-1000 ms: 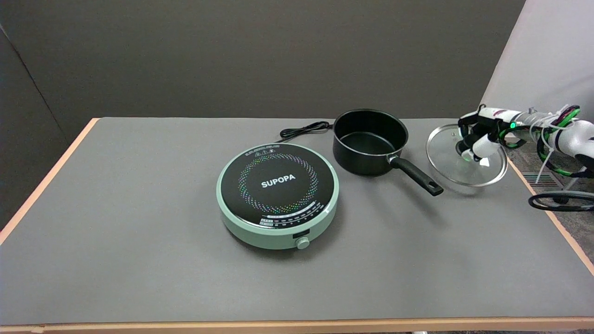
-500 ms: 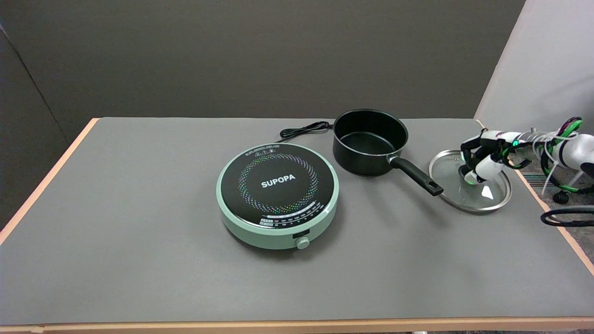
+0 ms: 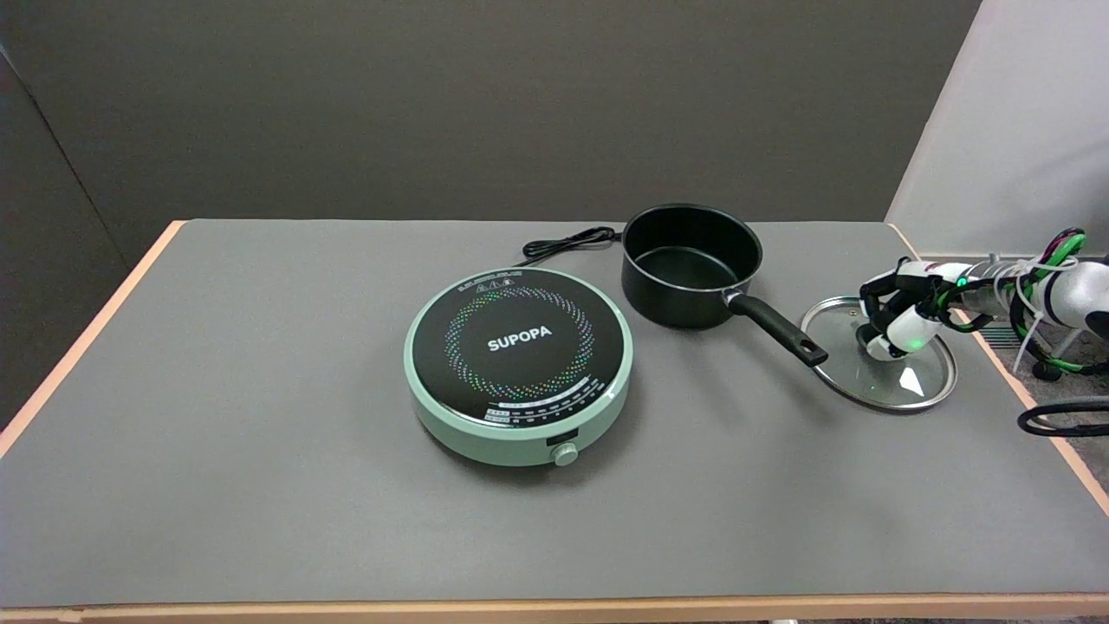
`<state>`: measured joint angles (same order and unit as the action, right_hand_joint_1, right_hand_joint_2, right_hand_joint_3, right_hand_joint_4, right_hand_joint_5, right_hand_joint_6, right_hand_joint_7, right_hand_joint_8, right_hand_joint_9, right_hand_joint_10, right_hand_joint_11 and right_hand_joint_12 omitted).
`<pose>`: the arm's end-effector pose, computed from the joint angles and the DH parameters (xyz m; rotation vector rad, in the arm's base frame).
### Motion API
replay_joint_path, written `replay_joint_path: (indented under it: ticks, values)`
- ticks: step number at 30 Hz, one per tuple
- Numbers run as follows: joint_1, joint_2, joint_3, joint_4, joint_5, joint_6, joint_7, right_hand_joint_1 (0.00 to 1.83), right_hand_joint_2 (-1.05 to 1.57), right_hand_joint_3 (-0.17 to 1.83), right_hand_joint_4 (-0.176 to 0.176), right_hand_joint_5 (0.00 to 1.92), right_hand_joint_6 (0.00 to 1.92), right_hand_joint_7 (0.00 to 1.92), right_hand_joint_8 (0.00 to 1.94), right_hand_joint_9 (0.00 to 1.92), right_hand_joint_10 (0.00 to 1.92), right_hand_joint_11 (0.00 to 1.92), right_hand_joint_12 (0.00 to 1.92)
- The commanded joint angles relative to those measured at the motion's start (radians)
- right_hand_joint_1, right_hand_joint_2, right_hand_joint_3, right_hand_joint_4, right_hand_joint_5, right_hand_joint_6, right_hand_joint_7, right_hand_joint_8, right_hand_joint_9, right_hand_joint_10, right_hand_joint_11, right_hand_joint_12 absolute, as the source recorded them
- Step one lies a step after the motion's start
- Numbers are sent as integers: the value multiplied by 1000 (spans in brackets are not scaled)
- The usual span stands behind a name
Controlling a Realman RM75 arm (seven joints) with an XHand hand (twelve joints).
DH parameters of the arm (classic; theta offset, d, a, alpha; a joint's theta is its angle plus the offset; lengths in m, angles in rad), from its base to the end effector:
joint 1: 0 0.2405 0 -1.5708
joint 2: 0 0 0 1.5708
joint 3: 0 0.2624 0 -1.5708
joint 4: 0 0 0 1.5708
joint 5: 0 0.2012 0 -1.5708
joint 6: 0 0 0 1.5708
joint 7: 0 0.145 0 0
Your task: Place the pot lid onto the table.
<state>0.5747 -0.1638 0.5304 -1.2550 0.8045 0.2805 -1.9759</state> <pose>-0.2181 -0.3014 0.5831 0.9921 -0.7227 -0.1513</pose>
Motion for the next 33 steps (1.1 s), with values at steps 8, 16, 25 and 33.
replay_joint_path:
  ticks: [8,16,25,33]
  values:
    - [2,4,10,-21,-13,13,-46,1269,1094,526,176,459,993,580,1747,529,1919,68,1921]
    - [2,3,88,-22,-16,13,-92,814,524,960,138,424,172,662,287,724,646,0,1921]
    - [2,-14,186,-34,-124,11,-100,620,402,926,138,300,155,356,161,448,259,325,1444]
    - [-2,-57,297,-35,-320,11,-100,563,341,894,143,276,145,276,135,327,240,433,928]
